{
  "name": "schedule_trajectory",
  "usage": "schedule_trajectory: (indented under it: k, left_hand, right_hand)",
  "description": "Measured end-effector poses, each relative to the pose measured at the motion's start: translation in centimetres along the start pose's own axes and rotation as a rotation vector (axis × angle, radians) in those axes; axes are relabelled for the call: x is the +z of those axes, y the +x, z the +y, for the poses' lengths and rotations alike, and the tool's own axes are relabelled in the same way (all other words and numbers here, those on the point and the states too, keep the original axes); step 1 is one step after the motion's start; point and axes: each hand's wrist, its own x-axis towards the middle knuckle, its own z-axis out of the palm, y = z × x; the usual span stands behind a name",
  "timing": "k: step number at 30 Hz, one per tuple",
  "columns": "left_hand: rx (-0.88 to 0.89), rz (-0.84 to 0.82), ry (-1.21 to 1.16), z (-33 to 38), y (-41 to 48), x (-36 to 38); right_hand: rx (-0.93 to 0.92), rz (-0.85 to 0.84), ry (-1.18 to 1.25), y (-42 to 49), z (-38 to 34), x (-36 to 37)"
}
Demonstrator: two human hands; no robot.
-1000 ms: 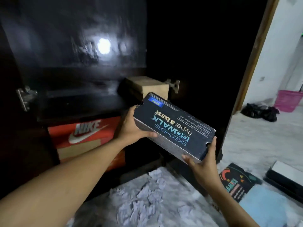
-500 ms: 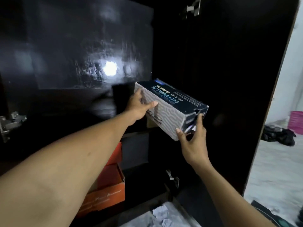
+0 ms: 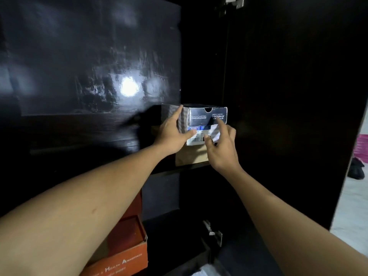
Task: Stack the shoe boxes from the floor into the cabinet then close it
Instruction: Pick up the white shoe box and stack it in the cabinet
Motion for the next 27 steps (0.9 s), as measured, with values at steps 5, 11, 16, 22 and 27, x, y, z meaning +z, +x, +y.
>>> schedule_trajectory:
  k: [5,11,16,22,27]
  left_hand:
    - [-0.075,0.080,0.037,-2.2,2.9,1.6]
    - [-0.078,0.143,0.035,-4.7,5.8,2.6]
    - [-0.063,0.123,0.071,-5.1,6.1,2.6]
    - [-0.128,0.014,0.003,-3.0,3.1,0.5]
    - [-0.131,-0.056,0.121,-1.0,-3.0,-2.6]
  right_hand:
    - [0.080,-0.109,-0.057,3.0,1.4,2.2]
    - [0.076,-0.148,-0.041,5.0,3.9,5.2]
    - [0.100,-0.158,-0.023,5.7,4.2,5.6]
    - [0.137,-0.137,-0.010,3.5,2.6,2.3]
    - [0.260,-0.150,-0.061,-1.7,0.9,-1.8]
